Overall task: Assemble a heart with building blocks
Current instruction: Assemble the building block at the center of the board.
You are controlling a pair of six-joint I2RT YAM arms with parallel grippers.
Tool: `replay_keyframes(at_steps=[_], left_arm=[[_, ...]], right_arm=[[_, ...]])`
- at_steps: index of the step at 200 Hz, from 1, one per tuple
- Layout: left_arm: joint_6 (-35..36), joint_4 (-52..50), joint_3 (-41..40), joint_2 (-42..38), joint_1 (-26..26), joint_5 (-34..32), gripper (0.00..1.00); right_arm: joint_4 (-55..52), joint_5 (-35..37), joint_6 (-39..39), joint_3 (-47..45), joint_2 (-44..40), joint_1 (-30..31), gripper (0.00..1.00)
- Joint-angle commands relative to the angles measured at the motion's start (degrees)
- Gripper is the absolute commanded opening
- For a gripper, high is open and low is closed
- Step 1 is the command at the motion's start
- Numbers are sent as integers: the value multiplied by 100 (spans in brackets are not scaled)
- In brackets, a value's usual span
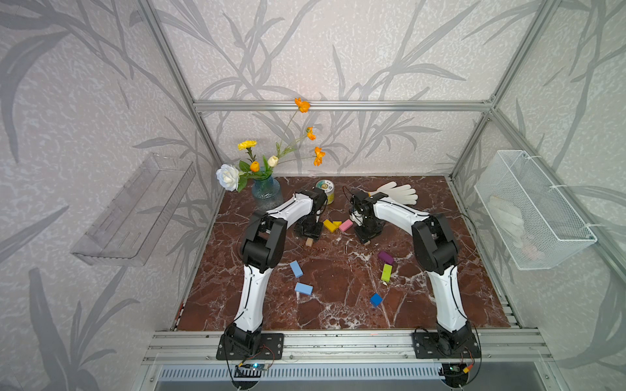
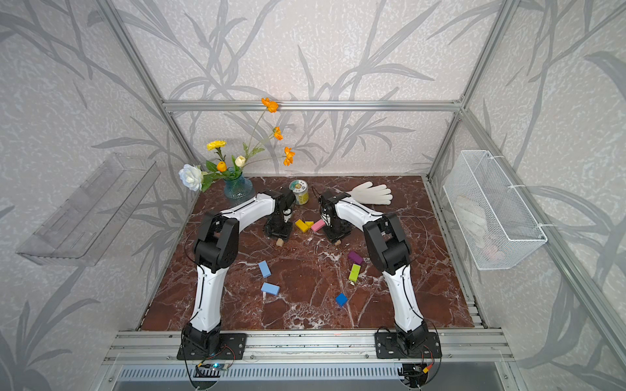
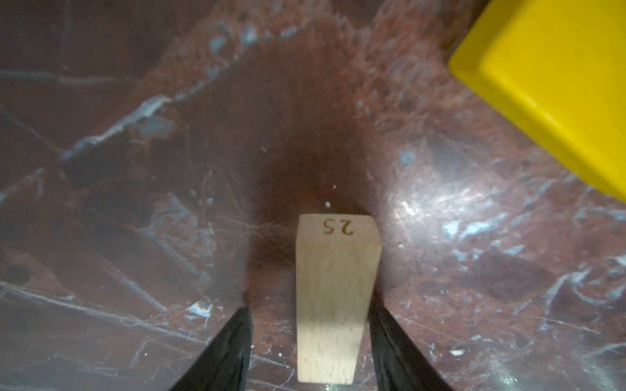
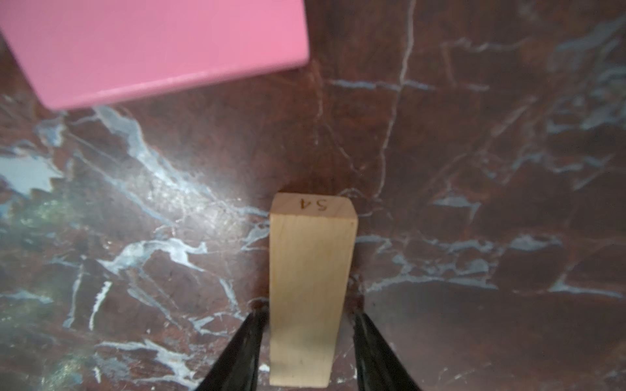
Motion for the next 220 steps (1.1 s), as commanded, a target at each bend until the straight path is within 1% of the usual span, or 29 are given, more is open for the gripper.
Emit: replay_keyframes(at_steps=[1, 9, 14, 28, 33, 50, 61, 90, 122, 163, 220], left_arm=[[-92, 57, -194, -216, -21, 12, 54], [-109, 62, -203, -209, -22, 37, 51], [-108, 62, -203, -200, -17, 46, 48], [-124, 69, -213, -181, -26, 13, 38], [-130, 54, -216, -182, -28, -9, 35], [-121, 69, -273, -199, -39, -121, 32], [-102, 78, -317, -206, -33, -184, 30], [-49, 156, -446, -314, -35, -366, 28], [188, 258, -519, -425, -35, -431, 26], [539, 210, -312, -338, -37, -372, 24], [984, 132, -56, -233, -42, -278, 23]], right_arm=[[74, -83, 135, -144, -289, 8, 47], [87, -93, 122, -151, -301, 7, 45], [80, -100, 119, -135, -293, 8, 41], [39, -75, 110, -98, -261, 8, 24], [26, -61, 113, -81, -257, 9, 20], [10, -32, 90, -74, -241, 11, 15], [35, -23, 73, -96, -259, 10, 14], [82, 56, -69, -114, -291, 4, 11], [284, 153, -462, -160, -410, 12, 10], [343, 68, -850, 6, -335, 3, 10], [305, -61, -1149, 78, -240, 1, 10]])
